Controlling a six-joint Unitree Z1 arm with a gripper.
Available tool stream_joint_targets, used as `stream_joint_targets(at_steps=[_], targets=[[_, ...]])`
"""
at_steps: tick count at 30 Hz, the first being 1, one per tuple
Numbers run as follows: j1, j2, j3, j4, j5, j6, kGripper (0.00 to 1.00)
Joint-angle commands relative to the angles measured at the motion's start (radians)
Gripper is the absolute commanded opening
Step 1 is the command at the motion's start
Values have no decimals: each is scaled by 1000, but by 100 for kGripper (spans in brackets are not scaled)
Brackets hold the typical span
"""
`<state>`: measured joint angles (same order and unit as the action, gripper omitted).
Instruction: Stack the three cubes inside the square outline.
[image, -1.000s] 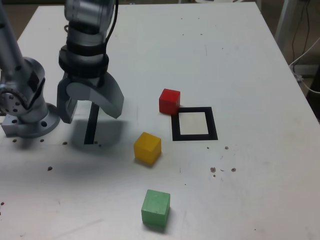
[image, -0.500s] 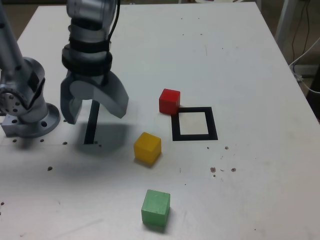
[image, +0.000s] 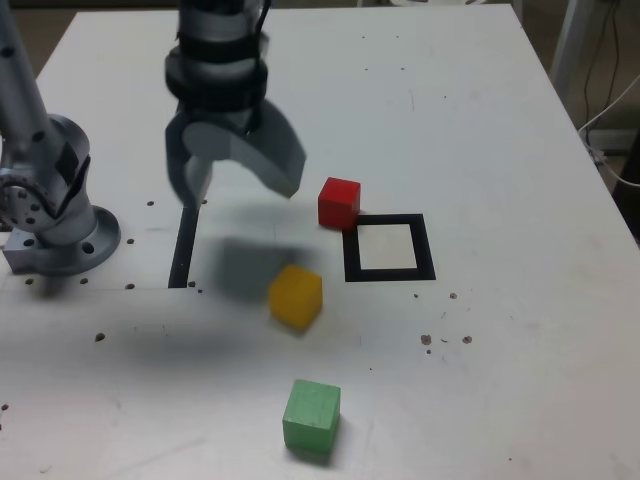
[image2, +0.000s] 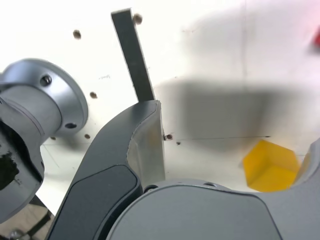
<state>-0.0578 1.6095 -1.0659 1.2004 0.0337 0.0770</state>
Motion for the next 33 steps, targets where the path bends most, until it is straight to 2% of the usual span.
stream_joint_targets(at_steps=[1, 5, 13, 22, 33], targets=[[1, 15, -39, 21, 23, 16, 100], [1, 45, -106, 50, 57, 58, 100], [12, 129, -208, 63, 92, 161, 99], [65, 260, -281, 36, 104, 238, 99], [138, 412, -354, 16, 100, 284, 96]])
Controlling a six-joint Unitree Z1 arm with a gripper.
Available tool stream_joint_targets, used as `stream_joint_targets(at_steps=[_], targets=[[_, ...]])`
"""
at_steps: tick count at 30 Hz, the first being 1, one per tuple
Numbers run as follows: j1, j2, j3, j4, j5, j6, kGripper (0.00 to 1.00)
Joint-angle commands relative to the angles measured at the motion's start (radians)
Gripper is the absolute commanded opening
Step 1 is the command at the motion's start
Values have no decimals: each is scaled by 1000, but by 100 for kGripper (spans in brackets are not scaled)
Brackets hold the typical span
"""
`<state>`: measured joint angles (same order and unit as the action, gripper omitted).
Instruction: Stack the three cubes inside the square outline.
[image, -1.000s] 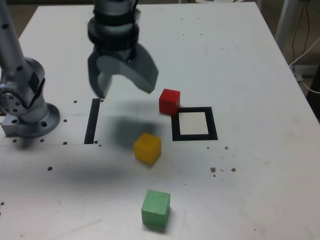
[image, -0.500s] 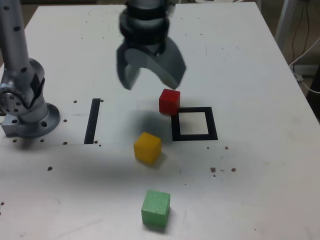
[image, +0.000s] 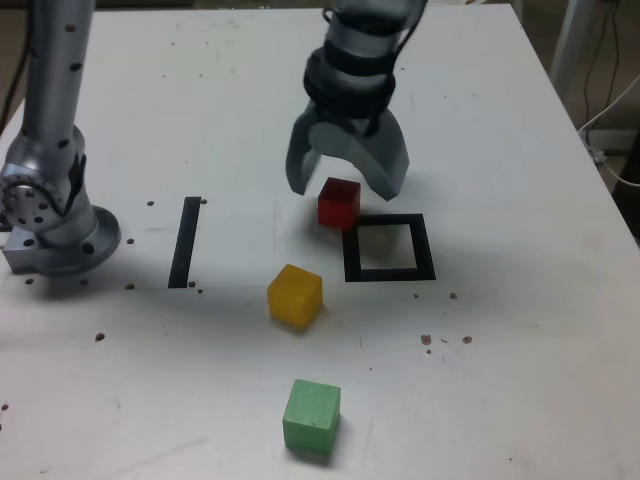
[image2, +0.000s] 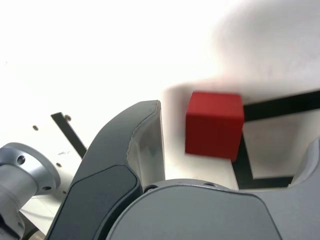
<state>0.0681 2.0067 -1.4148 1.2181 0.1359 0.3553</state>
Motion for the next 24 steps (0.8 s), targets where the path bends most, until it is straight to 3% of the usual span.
stream_joint_targets(at_steps=[1, 5, 9, 19, 24], targets=[[19, 23, -7, -3, -3, 9, 95], [34, 51, -14, -9, -8, 17, 91], [36, 77, -15, -21, -14, 19, 80], [36, 95, -5, -48, -31, 22, 29], [36, 93, 3, -58, -52, 28, 25]])
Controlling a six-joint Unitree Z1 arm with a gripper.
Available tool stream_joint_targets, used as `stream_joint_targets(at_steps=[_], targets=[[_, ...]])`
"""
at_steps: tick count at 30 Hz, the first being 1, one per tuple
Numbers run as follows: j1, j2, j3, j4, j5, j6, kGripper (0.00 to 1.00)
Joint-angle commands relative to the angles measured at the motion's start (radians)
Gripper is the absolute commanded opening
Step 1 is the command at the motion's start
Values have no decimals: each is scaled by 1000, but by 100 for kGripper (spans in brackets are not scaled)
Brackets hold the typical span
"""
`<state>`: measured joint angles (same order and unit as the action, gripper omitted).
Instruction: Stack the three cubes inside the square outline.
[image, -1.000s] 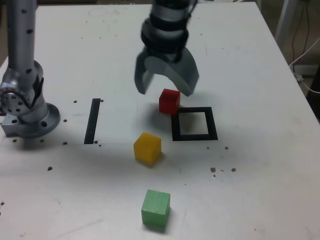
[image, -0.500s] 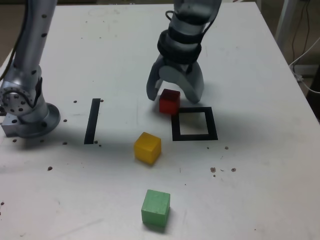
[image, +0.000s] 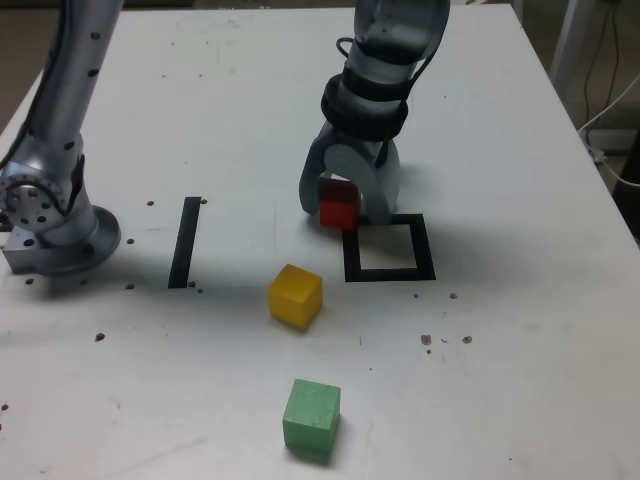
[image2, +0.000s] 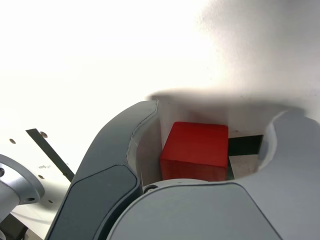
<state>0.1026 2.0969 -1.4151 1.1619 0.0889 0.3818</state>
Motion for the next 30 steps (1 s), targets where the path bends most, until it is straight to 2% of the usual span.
stream_joint_targets(at_steps=[1, 18, 24, 30], targets=[[1, 2, 5, -1, -7, 2, 25], [0, -14, 3, 12, -32, 0, 25], [-9, -28, -73, 74, -58, -41, 25], [-42, -20, -184, 134, -87, -143, 25]])
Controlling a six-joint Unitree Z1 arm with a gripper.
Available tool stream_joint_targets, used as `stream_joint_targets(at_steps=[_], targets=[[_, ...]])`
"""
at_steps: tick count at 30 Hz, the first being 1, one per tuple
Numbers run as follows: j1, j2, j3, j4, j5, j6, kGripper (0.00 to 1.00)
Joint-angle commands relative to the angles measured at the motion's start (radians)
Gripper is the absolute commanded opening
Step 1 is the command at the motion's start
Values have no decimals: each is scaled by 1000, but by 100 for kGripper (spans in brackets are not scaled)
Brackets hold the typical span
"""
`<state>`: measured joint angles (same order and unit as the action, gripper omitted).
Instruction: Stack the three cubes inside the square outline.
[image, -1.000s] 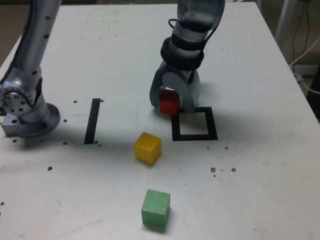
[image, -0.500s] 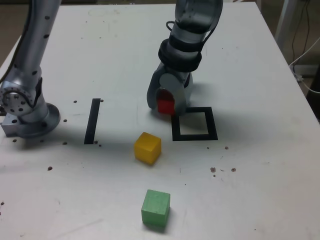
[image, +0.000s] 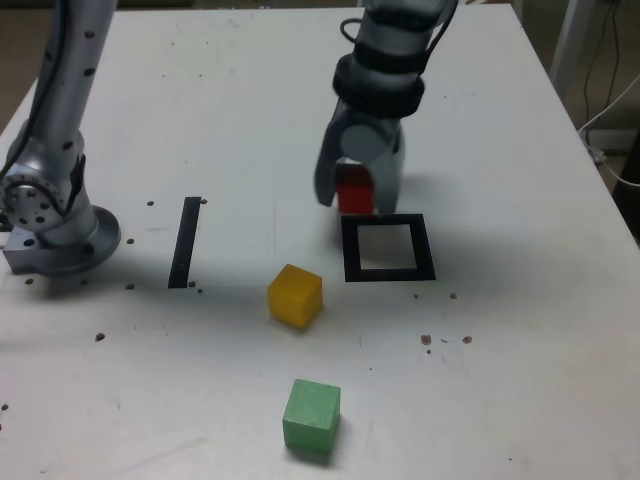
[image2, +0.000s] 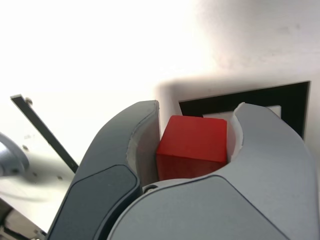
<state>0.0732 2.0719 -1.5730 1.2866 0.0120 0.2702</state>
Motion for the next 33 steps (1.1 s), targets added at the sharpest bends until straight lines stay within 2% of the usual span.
stream_joint_targets(at_steps=[1, 7, 11, 20, 33], targets=[[-17, 8, -35, 11, -17, -49, 25], [-42, 38, -56, 3, -62, -130, 25], [-55, 56, -57, -6, -78, -156, 25], [-59, 90, -45, -40, -96, -164, 25], [-42, 105, 8, -89, -97, -164, 25]])
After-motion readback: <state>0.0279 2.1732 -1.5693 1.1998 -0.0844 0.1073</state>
